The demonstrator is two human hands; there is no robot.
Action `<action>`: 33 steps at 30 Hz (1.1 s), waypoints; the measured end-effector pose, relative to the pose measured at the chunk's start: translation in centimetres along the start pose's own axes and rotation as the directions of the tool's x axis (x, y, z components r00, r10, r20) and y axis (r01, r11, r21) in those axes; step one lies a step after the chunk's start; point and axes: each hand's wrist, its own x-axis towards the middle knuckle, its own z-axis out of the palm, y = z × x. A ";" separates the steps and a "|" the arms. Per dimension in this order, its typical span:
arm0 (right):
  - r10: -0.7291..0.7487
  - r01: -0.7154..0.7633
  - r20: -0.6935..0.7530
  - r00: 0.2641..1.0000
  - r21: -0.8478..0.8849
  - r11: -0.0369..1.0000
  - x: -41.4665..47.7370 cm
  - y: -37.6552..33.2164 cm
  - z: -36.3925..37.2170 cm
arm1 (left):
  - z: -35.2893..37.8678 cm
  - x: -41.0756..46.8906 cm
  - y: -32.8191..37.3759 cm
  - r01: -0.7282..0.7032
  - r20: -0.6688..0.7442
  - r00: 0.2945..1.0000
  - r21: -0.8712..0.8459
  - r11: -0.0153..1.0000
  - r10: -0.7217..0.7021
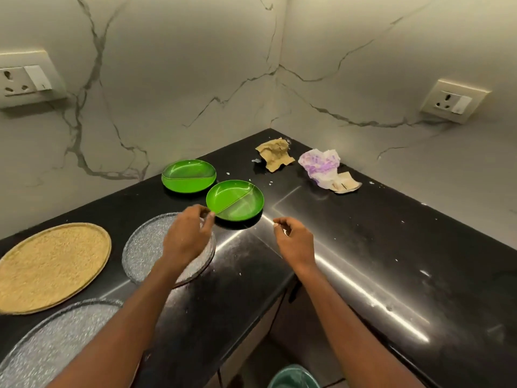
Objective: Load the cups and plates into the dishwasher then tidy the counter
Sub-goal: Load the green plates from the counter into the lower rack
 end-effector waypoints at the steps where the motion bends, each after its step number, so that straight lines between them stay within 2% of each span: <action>1: 0.018 -0.018 0.013 1.000 -0.008 1.000 1.3 0.4 0.7 | 0.2 1.9 -0.4 0.064 -0.018 0.998 0.000 0.998 -0.064; 4: 0.073 -0.072 0.029 0.997 -0.026 0.997 4.8 1.2 3.2 | 1.1 7.5 -2.4 0.264 -0.019 0.964 -0.012 0.965 -0.264; 6: 0.123 -0.122 0.046 0.991 -0.026 0.992 6.8 1.6 4.6 | 1.9 10.7 -4.2 0.404 0.022 0.915 -0.066 0.912 -0.403; 10: 0.244 -0.235 0.099 0.965 -0.101 0.967 10.4 2.3 7.9 | 3.3 15.9 -7.4 0.628 0.120 0.771 -0.312 0.713 -0.626; 13: 0.288 -0.267 0.091 0.953 -0.191 0.945 12.1 2.7 10.1 | 4.5 18.5 -9.7 0.706 0.196 0.668 -0.472 0.529 -0.718; 15: 0.328 -0.305 0.108 0.939 -0.188 0.934 12.9 3.0 11.5 | 5.1 19.8 -11.1 0.736 0.246 0.611 -0.528 0.425 -0.753; 17: 0.385 -0.367 0.116 0.916 -0.147 0.919 13.5 3.8 12.5 | 5.4 20.4 -11.7 0.751 0.281 0.576 -0.553 0.362 -0.768; 20: 0.494 -0.487 0.151 0.856 -0.080 0.869 14.1 4.0 13.0 | 5.6 20.9 -12.0 0.754 0.298 0.578 -0.551 0.358 -0.760; 23: 0.530 -0.538 0.166 0.832 0.005 0.843 14.3 3.5 12.4 | 5.6 21.1 -11.4 0.724 0.340 0.616 -0.599 0.341 -0.711; 25: 0.520 -0.531 0.151 0.841 0.042 0.847 14.1 3.4 11.6 | 5.6 20.6 -10.6 0.696 0.342 0.647 -0.631 0.343 -0.682; 33: 0.457 -0.457 -0.027 0.889 0.014 0.890 10.5 5.5 5.9 | 5.1 14.8 -5.4 0.607 0.352 0.745 -0.711 0.356 -0.567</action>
